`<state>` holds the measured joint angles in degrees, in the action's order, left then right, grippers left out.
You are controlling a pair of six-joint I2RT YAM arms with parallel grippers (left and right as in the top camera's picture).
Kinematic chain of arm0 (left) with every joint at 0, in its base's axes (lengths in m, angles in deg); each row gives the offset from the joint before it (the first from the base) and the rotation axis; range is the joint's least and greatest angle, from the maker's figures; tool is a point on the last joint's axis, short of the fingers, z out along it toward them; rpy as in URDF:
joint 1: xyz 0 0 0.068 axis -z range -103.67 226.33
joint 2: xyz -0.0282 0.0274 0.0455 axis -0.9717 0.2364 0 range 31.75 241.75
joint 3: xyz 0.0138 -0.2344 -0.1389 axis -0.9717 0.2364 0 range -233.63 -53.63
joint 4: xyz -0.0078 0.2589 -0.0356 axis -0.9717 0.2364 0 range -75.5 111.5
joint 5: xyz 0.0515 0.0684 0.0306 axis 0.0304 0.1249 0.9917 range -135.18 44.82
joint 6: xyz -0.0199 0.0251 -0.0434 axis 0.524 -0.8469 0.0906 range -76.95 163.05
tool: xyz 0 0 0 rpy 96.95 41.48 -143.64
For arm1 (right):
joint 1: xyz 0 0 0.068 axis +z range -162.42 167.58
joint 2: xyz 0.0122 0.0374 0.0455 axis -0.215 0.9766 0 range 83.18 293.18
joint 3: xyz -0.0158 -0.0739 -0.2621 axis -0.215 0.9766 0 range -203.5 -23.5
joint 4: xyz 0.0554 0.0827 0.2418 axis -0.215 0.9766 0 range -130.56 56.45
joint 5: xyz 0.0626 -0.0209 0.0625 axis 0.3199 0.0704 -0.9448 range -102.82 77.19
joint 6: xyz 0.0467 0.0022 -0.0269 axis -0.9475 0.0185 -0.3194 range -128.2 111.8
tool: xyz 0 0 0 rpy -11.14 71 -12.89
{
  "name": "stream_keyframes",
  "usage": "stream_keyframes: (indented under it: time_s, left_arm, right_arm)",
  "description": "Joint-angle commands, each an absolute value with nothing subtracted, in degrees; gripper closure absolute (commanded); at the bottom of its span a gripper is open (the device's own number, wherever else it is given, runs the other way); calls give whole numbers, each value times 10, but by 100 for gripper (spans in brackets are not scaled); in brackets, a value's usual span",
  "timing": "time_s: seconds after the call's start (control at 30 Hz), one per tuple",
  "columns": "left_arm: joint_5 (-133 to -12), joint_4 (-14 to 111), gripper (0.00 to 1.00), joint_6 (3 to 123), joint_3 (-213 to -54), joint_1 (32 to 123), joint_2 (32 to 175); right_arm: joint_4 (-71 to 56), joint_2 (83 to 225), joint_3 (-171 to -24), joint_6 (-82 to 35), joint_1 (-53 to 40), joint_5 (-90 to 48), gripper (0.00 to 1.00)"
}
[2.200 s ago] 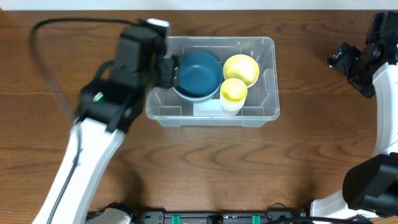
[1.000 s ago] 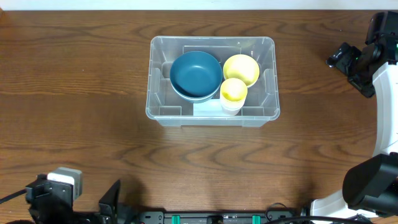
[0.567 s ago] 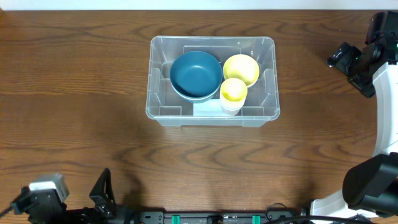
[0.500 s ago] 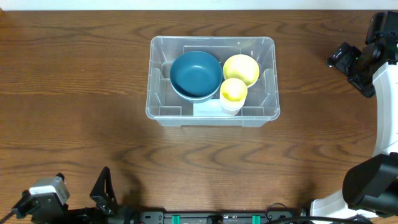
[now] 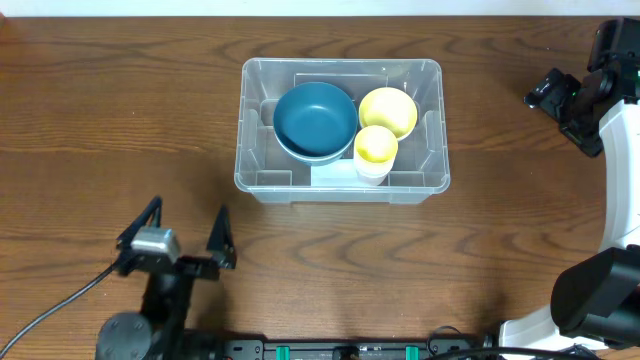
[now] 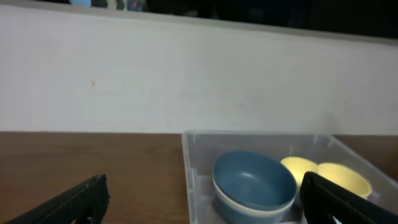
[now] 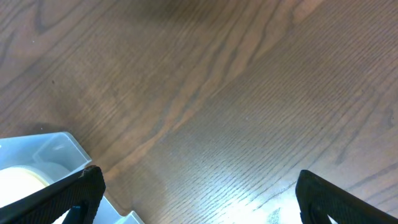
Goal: Pack container
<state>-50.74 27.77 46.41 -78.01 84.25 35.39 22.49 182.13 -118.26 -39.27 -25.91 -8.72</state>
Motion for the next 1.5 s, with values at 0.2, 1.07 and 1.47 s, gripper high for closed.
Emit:
stream_keyframes:
  time_s: [0.2, 1.07, 1.47]
  left_arm:
    - [-527, 135, 2, 450, -661, 837, 331]
    - [-522, 144, 2, 452, -539, 806, 318]
    - [-518, 180, 2, 435, -539, 806, 318]
  right_arm:
    - [225, 1823, -1183, -401, -261, -83, 1]
    - [225, 1823, -1183, -401, -261, -83, 1]
    - [225, 1823, -1183, -401, -261, -83, 1]
